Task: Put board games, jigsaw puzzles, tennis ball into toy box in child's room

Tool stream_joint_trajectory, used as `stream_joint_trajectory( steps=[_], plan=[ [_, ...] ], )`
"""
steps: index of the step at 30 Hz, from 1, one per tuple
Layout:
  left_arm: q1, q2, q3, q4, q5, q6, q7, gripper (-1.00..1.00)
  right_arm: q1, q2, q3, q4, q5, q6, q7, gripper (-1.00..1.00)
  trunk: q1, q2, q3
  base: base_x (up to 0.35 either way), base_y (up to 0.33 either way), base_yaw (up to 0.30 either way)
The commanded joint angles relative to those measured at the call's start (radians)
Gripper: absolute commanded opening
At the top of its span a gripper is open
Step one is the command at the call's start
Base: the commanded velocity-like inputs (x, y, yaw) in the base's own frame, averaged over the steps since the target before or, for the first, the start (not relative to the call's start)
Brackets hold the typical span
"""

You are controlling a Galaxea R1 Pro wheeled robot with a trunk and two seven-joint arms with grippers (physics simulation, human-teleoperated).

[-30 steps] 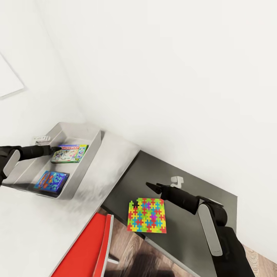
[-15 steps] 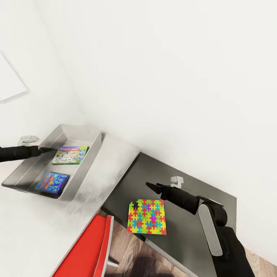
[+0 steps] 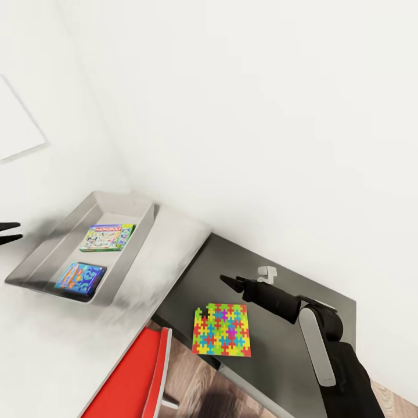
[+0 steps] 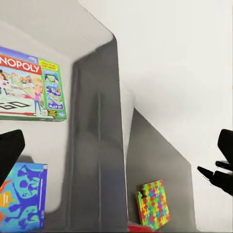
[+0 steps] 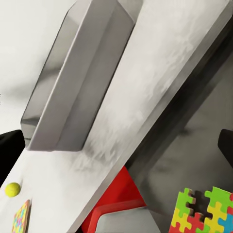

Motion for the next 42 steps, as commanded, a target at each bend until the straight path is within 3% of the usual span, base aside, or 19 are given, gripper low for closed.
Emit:
stream_joint_trajectory(
  steps=[1,4,9,14,26,42],
  plan=[
    [0.000,0.006,-0.002,0.047,-0.001,0.003,-0.034,1.00,-0.001,0.001,-0.002,0.000,0.001,0.006,0.004,1.00,0.001,-0.002,0.000,0.000,0.000,0.000],
    [0.002,0.016,-0.002,0.136,-0.004,-0.025,-0.034,1.00,-0.001,0.001,-0.002,0.000,0.001,0.006,0.004,1.00,0.001,-0.002,0.005,0.000,0.000,0.000],
    [0.003,0.033,-0.002,0.304,-0.005,-0.128,-0.034,1.00,-0.001,0.001,-0.002,0.001,0.003,0.004,0.004,1.00,0.001,-0.002,0.013,0.000,0.000,0.000],
    [0.004,0.042,-0.005,0.413,-0.005,-0.201,-0.034,1.00,-0.001,0.001,-0.002,0.001,0.005,-0.020,0.005,1.00,0.001,-0.002,0.021,0.000,0.000,0.000],
    [0.005,0.044,-0.008,0.465,-0.036,-0.219,-0.034,1.00,-0.001,0.001,-0.001,0.002,0.010,-0.038,0.004,1.00,0.001,-0.002,0.040,0.000,0.000,0.000],
    [0.005,0.041,-0.007,0.469,-0.037,-0.217,-0.034,1.00,-0.001,0.003,-0.001,0.011,0.011,-0.046,-0.012,1.00,0.001,-0.002,0.048,-0.102,0.000,0.000]
  ],
)
